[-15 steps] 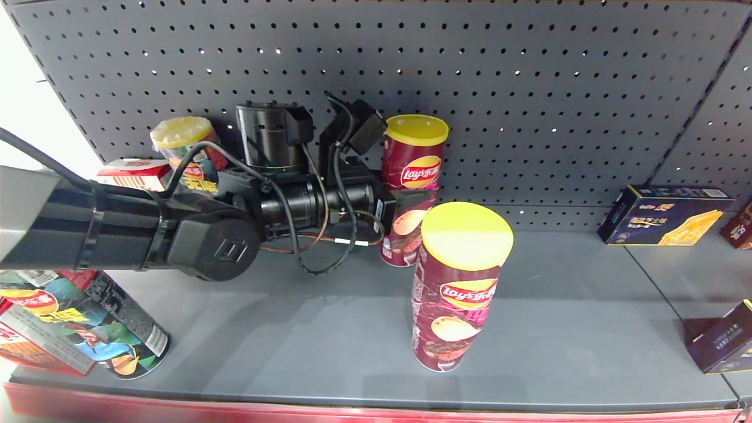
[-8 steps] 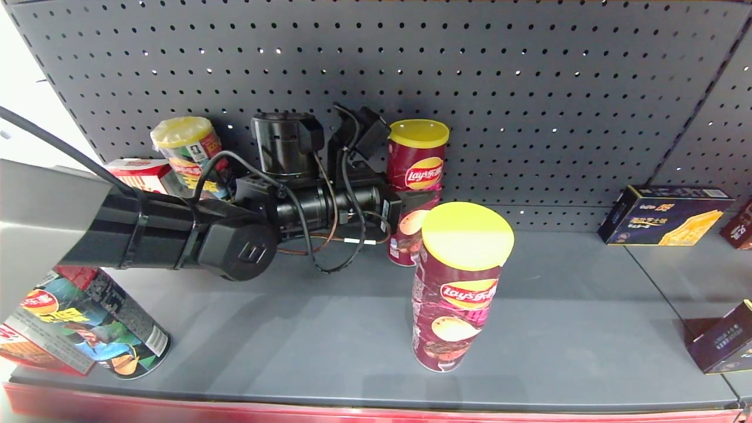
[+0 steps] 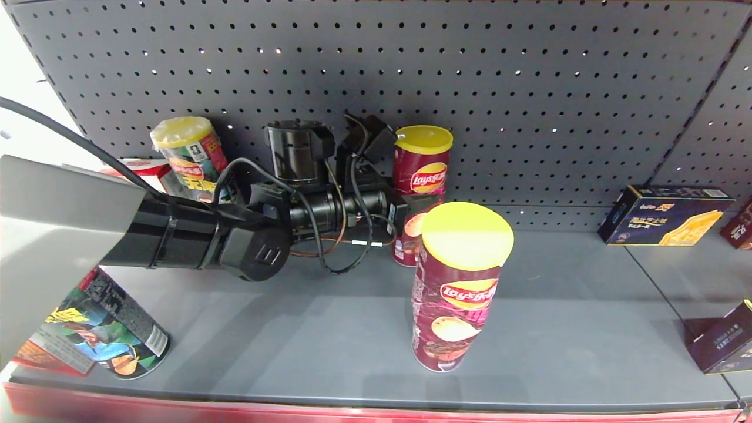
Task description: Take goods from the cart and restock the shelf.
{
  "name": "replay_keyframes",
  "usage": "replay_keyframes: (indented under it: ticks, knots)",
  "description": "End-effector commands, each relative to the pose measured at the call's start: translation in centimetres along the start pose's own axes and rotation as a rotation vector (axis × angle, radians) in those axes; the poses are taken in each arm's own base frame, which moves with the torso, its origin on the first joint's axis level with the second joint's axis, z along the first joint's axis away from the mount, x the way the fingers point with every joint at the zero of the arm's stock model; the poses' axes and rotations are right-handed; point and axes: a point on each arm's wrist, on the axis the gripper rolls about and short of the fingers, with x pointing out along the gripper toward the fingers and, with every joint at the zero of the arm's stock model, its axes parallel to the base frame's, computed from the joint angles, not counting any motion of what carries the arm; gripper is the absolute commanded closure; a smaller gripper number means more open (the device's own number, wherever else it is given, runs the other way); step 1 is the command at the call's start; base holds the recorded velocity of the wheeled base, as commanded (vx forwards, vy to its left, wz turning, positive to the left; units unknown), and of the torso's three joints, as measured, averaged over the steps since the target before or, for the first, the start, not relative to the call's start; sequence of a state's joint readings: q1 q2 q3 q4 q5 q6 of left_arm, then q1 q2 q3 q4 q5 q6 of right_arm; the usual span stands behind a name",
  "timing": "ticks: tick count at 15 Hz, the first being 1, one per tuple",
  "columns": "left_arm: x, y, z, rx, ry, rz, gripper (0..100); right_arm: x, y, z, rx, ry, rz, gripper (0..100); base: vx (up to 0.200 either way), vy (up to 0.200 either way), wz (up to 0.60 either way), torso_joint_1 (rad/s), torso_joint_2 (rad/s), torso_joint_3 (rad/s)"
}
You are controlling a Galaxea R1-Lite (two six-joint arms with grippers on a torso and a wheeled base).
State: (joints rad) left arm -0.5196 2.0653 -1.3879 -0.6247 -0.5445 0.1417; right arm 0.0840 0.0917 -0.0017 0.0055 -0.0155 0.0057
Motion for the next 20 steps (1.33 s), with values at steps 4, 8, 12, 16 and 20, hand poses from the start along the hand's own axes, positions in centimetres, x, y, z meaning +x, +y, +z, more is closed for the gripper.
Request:
replay_keyframes:
  ticks: [4, 8, 12, 16, 20]
  knots:
    - [0.5, -0.1, -0.7, 0.002, -0.002, -0.005, 0, 0.0, 0.0, 0.0, 0.000, 0.001, 0.001, 0, 0.000, 0.000, 0.00, 0.000, 0.00, 0.000]
    - [0.1, 0.0, -0.4, 0.009, -0.022, 0.007, 0, 0.0, 0.0, 0.0, 0.000, 0.001, 0.001, 0, 0.000, 0.000, 0.00, 0.000, 0.00, 0.000]
    - [-2.9, -1.3, 0.6, 0.035, -0.058, 0.019, 0, 0.0, 0.0, 0.0, 0.000, 0.001, 0.001, 0, 0.000, 0.000, 0.00, 0.000, 0.00, 0.000]
    - [-6.0, -2.6, 0.2, 0.035, -0.043, 0.063, 0, 0.0, 0.0, 0.0, 0.000, 0.001, 0.001, 0, 0.000, 0.000, 0.00, 0.000, 0.00, 0.000]
    - [-6.7, -2.7, -0.2, 0.040, 0.000, 0.203, 0, 0.0, 0.0, 0.0, 0.000, 0.003, 0.001, 0, 0.000, 0.000, 0.00, 0.000, 0.00, 0.000]
